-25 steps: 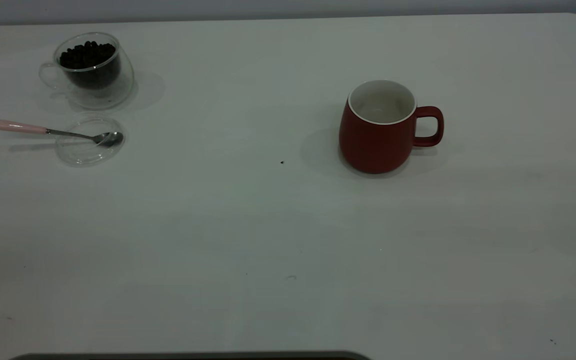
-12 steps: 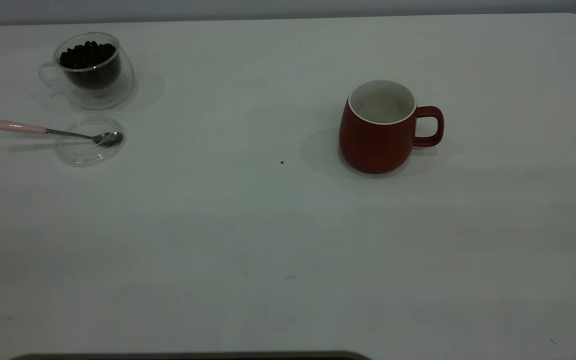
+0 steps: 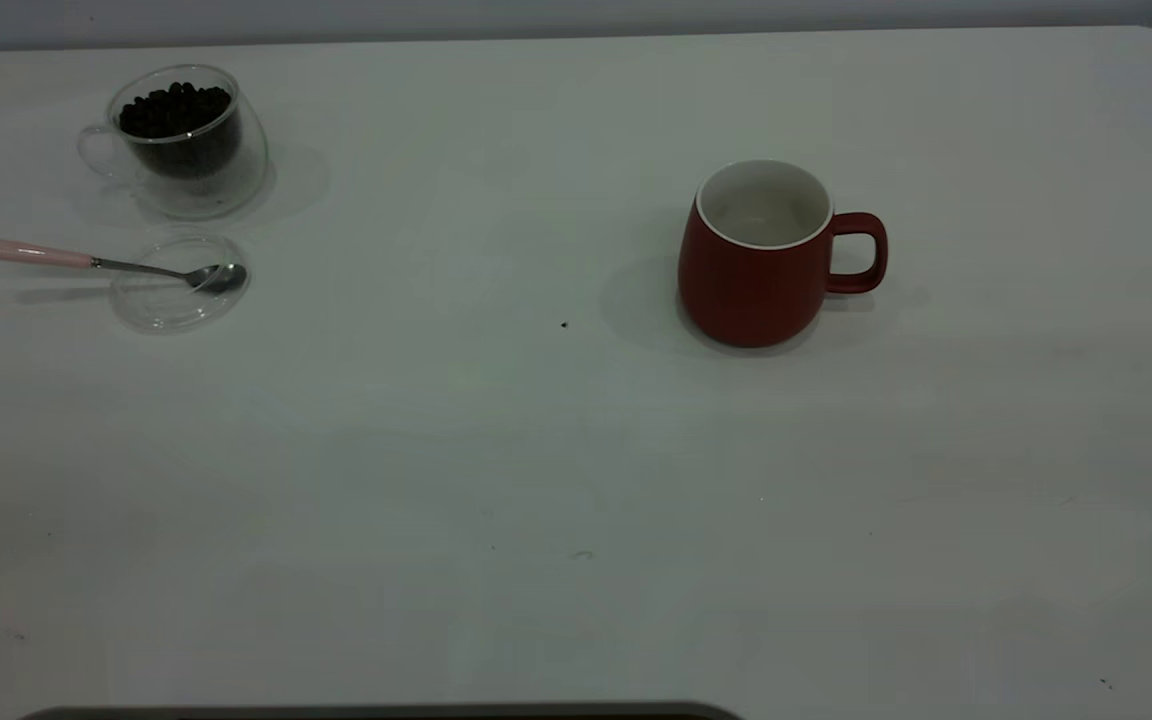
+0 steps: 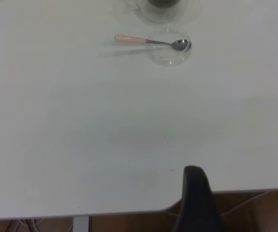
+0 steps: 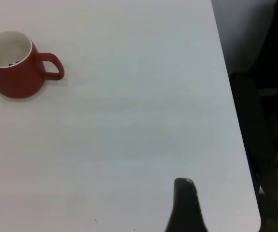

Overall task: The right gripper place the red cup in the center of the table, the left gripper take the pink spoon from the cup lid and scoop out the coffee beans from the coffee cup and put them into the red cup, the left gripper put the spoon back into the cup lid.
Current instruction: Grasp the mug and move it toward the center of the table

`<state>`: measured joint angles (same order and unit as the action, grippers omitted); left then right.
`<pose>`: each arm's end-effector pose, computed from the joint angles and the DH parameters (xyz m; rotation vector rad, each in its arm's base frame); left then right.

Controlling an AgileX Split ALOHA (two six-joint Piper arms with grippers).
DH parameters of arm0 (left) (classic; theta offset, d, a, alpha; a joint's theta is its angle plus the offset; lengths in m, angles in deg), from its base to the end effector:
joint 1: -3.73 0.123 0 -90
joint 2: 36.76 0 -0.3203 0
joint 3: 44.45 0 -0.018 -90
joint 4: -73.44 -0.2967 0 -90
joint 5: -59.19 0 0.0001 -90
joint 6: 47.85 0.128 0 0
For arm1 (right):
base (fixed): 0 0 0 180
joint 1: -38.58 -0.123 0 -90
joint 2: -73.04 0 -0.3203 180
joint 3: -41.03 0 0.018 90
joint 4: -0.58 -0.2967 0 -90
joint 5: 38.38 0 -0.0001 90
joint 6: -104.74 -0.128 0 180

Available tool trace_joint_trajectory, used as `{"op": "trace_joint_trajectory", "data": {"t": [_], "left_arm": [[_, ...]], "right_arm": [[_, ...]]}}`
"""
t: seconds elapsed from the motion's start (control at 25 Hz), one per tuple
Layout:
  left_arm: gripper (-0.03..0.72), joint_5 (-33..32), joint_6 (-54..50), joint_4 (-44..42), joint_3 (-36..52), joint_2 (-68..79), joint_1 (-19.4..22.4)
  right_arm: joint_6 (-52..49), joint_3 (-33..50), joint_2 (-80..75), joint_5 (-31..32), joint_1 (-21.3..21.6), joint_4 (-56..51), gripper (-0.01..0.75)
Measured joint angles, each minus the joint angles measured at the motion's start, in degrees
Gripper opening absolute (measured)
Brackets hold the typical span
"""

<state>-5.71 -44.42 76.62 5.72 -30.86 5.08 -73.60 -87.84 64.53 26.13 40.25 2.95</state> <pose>0.0273 -0.0058 0.2707 0.0435 2.1096 -0.0172 0.0358 -0.0058 0.2640 0.0023 2.1672 -0.0840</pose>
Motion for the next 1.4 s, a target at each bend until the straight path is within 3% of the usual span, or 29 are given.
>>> {"op": "trace_joint_trajectory", "data": {"t": [0.72,0.92,1.2,1.4], "left_arm": [[0.547,0.0,0.0,0.0,0.0,0.0,0.0],[0.547,0.0,0.0,0.0,0.0,0.0,0.0],[0.547,0.0,0.0,0.0,0.0,0.0,0.0],[0.547,0.0,0.0,0.0,0.0,0.0,0.0]], "right_arm": [[1.1,-1.1,-5.0,-1.8,0.0,-1.4,0.588],[10.1,-7.4,-23.7,-11.0,0.0,-2.8,0.588],[26.0,-16.7,-61.8,-17.9,0.0,-7.3,0.588],[38.0,-25.8,-89.1,-18.1,-0.6,-9.1,0.588]]}}
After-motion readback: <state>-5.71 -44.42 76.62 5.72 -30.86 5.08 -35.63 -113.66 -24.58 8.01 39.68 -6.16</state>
